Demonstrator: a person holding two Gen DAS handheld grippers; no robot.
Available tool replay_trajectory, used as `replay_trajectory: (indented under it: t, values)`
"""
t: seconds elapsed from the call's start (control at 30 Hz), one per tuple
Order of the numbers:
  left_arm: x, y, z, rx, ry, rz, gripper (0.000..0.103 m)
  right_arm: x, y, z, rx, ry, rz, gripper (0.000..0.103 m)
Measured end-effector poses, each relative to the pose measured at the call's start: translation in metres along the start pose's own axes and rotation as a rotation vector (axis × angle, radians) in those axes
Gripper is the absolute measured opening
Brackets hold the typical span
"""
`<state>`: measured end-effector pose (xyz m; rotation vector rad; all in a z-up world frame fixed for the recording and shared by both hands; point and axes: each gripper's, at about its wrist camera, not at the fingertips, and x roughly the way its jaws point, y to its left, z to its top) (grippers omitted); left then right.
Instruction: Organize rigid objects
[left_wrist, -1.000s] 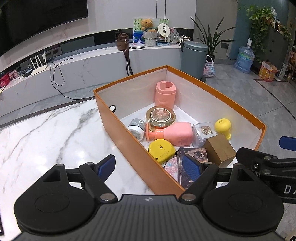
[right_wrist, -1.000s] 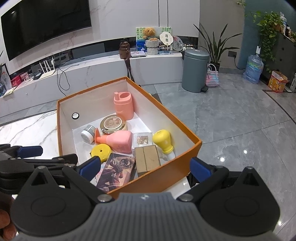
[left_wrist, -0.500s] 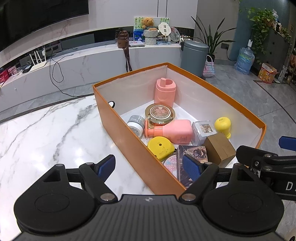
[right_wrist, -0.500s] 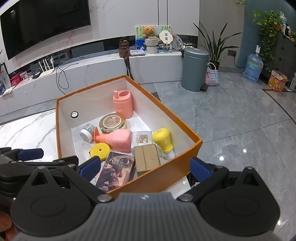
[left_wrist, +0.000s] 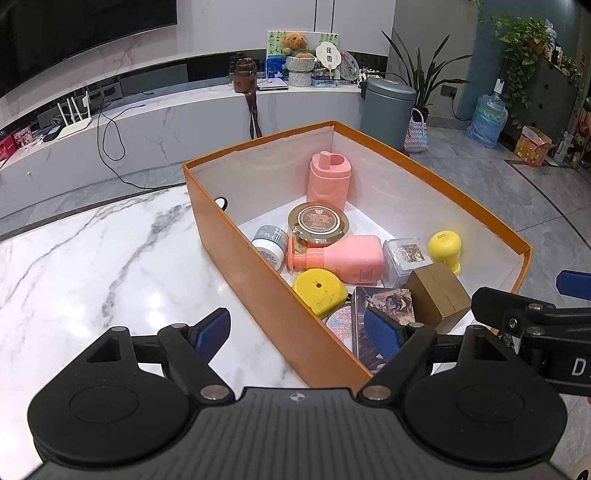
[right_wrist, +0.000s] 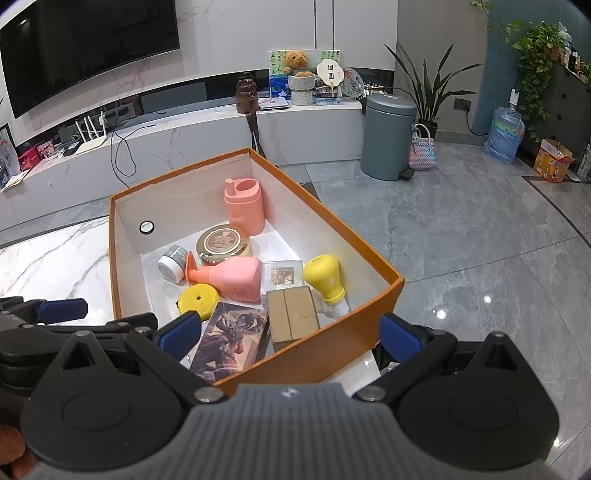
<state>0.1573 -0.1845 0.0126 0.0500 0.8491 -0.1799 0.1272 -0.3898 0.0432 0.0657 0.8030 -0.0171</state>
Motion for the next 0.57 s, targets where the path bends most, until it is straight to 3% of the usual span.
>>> replay_trajectory:
  t: [0.57]
  values:
    - [0.0065, 0.0027, -0.0033, -0.035, 0.013, -0.039, 0.097, 0.0018, 0.0026, -0.0016, -0.003, 0.005, -0.004, 0.1]
